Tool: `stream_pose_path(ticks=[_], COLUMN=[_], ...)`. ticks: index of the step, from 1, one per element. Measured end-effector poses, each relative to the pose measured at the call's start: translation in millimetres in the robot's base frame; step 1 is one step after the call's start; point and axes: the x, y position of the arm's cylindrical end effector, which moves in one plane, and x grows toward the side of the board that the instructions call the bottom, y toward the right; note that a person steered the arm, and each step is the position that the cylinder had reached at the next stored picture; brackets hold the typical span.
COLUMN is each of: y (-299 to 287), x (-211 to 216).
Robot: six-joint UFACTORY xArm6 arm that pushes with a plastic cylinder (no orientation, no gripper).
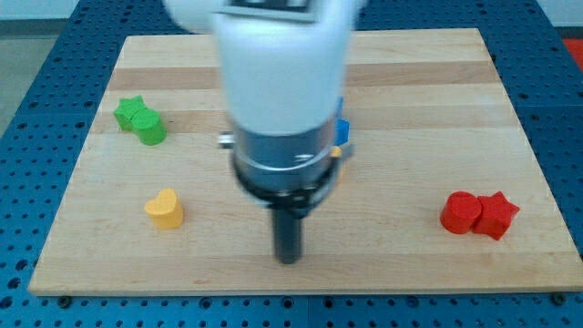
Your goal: Move the heart bottom of the hexagon
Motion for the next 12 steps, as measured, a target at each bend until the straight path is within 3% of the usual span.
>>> stream_pose_path(ticks=[2, 4, 5, 6, 9, 12], y=[-126.7, -186.2, -179.3, -178.4, -131.3, 16.0], x=[28.0, -10.3, -66.4, -74.6, -50.8, -49.2])
